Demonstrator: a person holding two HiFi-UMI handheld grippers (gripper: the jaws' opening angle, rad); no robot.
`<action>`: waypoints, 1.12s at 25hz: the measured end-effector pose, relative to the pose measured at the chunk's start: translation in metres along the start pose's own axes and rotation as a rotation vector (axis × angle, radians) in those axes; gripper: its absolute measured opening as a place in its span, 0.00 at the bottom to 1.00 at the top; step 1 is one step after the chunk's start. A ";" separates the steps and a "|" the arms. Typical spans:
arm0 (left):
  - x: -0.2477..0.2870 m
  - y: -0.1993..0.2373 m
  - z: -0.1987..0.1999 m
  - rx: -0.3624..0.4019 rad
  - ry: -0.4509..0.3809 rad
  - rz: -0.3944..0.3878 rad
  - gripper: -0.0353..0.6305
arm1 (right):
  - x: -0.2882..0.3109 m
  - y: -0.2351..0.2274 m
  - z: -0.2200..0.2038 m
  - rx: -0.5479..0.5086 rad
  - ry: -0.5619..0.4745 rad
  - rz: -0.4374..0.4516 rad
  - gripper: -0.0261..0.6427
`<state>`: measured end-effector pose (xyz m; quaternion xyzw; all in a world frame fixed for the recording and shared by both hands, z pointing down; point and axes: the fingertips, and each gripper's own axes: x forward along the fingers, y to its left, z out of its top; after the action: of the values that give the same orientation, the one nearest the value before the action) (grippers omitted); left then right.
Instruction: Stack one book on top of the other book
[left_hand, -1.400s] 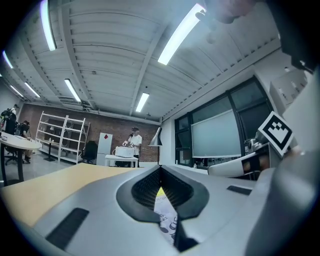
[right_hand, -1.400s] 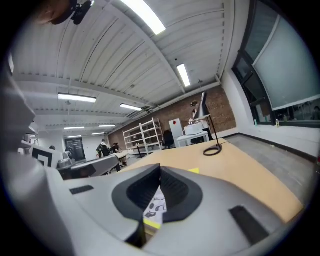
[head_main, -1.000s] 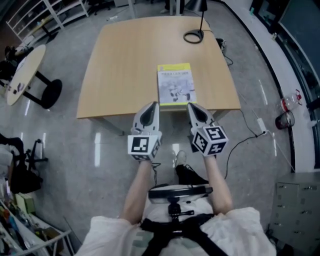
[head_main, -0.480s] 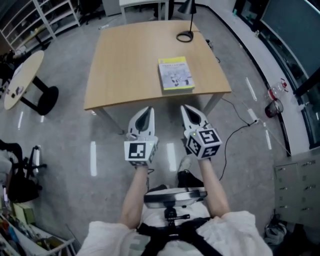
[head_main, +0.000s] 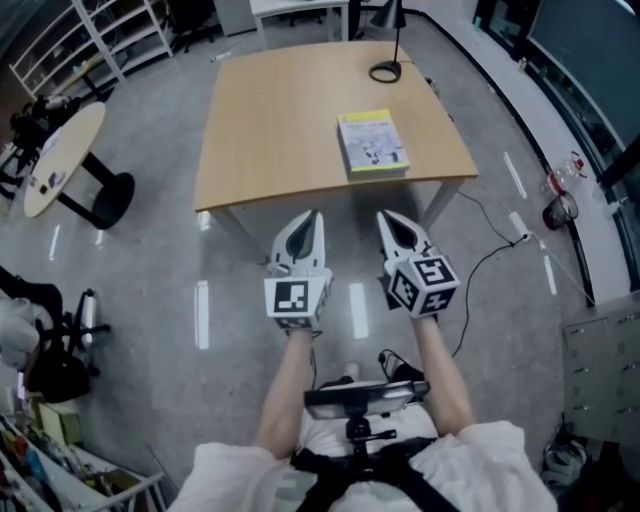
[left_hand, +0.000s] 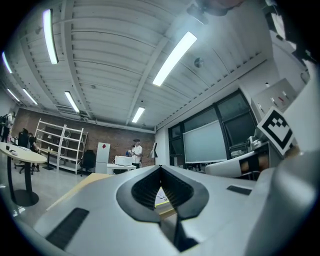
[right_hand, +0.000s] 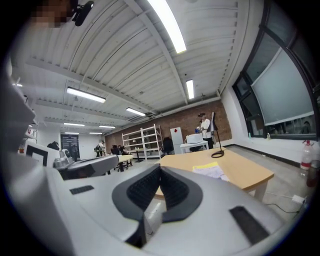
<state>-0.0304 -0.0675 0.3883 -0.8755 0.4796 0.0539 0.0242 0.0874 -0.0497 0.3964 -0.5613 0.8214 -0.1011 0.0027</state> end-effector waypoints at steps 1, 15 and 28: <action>-0.003 -0.002 0.001 0.000 -0.002 -0.003 0.07 | -0.004 0.002 -0.004 0.004 0.007 -0.001 0.04; -0.069 -0.065 -0.033 -0.024 0.044 -0.046 0.07 | -0.091 0.010 -0.068 0.124 0.055 -0.057 0.04; -0.090 -0.116 0.000 0.026 -0.031 0.019 0.07 | -0.147 -0.006 -0.039 0.108 -0.028 -0.020 0.04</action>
<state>0.0190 0.0699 0.3981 -0.8695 0.4882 0.0612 0.0424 0.1429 0.0900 0.4192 -0.5700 0.8089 -0.1374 0.0433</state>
